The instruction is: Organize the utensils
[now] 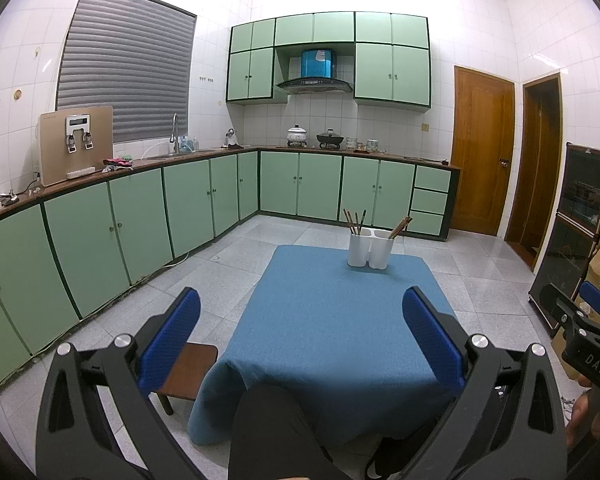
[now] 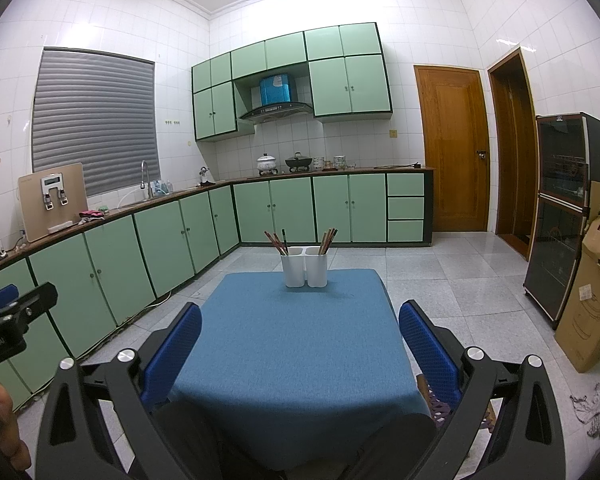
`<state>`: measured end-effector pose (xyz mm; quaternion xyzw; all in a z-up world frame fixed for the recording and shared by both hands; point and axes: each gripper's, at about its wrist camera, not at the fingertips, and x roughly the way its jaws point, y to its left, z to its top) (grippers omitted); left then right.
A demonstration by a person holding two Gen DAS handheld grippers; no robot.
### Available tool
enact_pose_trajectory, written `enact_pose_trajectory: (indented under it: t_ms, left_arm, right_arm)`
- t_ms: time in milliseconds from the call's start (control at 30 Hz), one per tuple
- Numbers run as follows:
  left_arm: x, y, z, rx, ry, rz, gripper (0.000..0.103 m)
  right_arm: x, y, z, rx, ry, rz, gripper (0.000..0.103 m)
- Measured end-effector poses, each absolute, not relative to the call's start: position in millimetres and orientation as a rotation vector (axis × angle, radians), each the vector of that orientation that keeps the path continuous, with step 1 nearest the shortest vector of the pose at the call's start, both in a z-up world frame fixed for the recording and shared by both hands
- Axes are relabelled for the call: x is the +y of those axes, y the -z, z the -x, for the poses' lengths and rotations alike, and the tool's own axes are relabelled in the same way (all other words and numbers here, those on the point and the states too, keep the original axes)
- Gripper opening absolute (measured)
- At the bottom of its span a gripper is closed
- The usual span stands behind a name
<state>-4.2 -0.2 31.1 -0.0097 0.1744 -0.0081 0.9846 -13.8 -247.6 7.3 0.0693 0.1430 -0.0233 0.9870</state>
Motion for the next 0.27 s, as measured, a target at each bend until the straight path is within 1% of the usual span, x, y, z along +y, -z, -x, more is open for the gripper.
enact_pose_trajectory:
  t_ms: [267]
  left_arm:
    - [-0.5,-34.1,9.8,0.332,0.006,0.018,0.098]
  right_arm:
    - [-247.5,-7.4,14.0,0.287,0.047,-0.139,0.097]
